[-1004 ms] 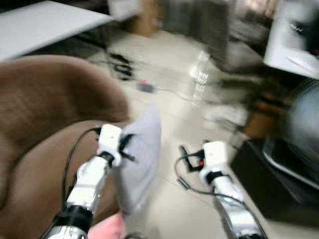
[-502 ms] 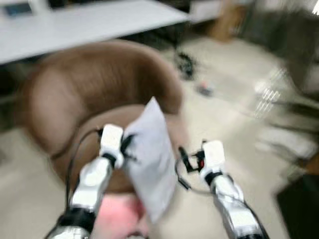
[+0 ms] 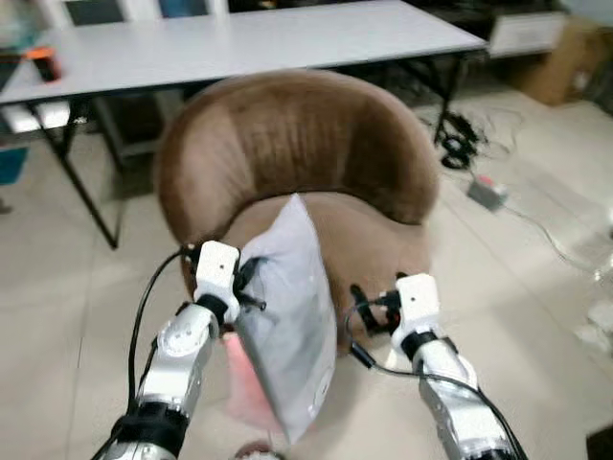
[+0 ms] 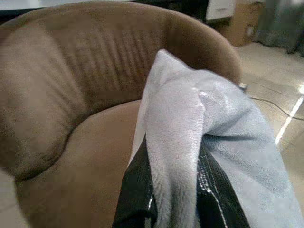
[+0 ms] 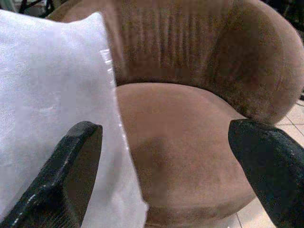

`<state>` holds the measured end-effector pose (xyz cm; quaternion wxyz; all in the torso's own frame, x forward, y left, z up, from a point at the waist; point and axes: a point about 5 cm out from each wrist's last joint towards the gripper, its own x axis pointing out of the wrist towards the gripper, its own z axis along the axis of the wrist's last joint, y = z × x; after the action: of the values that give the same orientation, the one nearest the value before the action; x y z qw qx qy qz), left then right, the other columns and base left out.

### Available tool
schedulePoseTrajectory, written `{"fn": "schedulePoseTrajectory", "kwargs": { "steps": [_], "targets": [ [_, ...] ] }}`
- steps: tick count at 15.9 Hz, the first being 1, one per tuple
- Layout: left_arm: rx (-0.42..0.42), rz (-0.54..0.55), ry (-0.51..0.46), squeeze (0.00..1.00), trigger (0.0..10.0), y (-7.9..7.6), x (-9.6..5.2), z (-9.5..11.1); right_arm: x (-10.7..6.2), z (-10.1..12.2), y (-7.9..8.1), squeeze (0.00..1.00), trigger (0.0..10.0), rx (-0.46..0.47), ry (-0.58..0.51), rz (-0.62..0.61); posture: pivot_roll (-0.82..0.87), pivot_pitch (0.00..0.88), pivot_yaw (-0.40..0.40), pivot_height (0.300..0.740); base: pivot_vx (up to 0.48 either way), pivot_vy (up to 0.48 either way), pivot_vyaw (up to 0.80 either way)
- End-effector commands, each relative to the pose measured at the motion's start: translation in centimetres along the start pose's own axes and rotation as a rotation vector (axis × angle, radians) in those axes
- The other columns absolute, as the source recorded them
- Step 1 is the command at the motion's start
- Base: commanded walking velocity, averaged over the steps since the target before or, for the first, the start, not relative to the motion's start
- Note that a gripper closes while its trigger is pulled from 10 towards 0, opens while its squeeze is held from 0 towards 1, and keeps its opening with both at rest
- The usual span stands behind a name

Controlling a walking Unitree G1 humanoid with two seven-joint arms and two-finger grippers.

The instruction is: Move the pillow to the sofa from floor

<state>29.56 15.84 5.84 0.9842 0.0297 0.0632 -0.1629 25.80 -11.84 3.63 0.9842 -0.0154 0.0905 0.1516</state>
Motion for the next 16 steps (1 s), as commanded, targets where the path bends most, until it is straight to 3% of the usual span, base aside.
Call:
{"fn": "schedulePoseTrajectory", "kwargs": {
  "steps": [1, 3, 4, 5, 6, 7, 10, 11, 12, 16],
  "targets": [
    [-0.009, 0.030, -0.019, 0.00, 0.0, 0.4, 0.3, 0.9, 0.2, 0.1, 0.2, 0.25, 10.0, 0.004, 0.003, 0.009, 0.06, 0.012, 0.004, 0.740, 0.000, 0.000, 0.72],
    [0.026, 0.037, -0.026, 0.00, 0.0, 0.6, 0.3, 1.2, 0.3, -0.1, 0.2, 0.24, 10.0, 0.022, 0.013, 0.005, 0.07, 0.013, 0.003, 0.740, 0.000, 0.000, 0.73],
    [0.043, 0.055, -0.030, 0.00, 0.0, 0.9, 0.4, 1.3, 0.3, -0.3, 0.2, 0.16, 10.0, 0.034, 0.032, 0.006, 0.07, 0.013, 0.002, 0.740, 0.000, 0.000, 0.00],
    [0.059, 0.066, -0.043, 0.00, 0.0, 1.2, 0.5, 1.7, 0.3, -0.2, 0.3, 0.15, 10.0, 0.016, 0.025, 0.005, 0.07, 0.012, 0.002, 0.740, 0.000, 0.000, 0.00],
    [0.056, 0.085, -0.074, 0.00, 0.0, 1.5, 0.7, 2.5, 0.2, 0.9, 0.2, 0.13, 10.0, -0.029, -0.052, -0.011, 0.07, 0.015, 0.001, 0.740, 0.000, 0.000, 0.00],
    [0.094, 0.131, -0.152, 0.00, 0.0, 2.7, 1.2, 5.2, 0.4, 3.0, -0.2, 0.13, 10.0, -0.080, -0.151, -0.026, 0.07, 0.010, 0.003, 0.740, 0.000, 0.000, 0.00],
    [0.126, 0.228, -0.263, 0.00, 0.0, 6.9, 2.0, 12.7, 1.1, 6.0, -1.7, 0.08, 10.0, -0.045, -0.207, -0.083, 0.09, 0.008, 0.004, 0.740, 0.000, 0.000, 0.00],
    [0.139, 0.234, -0.265, 0.00, 0.0, 7.6, 2.3, 13.5, 1.4, 6.5, -2.1, 0.07, 10.0, -0.061, -0.212, -0.089, 0.10, 0.009, 0.004, 0.740, 0.000, 0.000, 0.00],
    [0.212, 0.237, -0.212, 0.00, 0.0, 8.8, 3.1, 13.5, 2.4, 8.0, -3.3, 0.06, 10.0, -0.072, -0.238, -0.110, 0.10, 0.001, 0.003, 0.740, 0.000, 0.000, 0.00],
    [0.253, 0.228, -0.132, 0.00, 0.0, 8.5, 3.9, 12.3, 3.1, 8.7, -3.7, 0.06, 10.0, -0.069, -0.234, -0.115, 0.10, 0.000, 0.001, 0.740, 0.000, 0.000, 0.00]
  ]
}}
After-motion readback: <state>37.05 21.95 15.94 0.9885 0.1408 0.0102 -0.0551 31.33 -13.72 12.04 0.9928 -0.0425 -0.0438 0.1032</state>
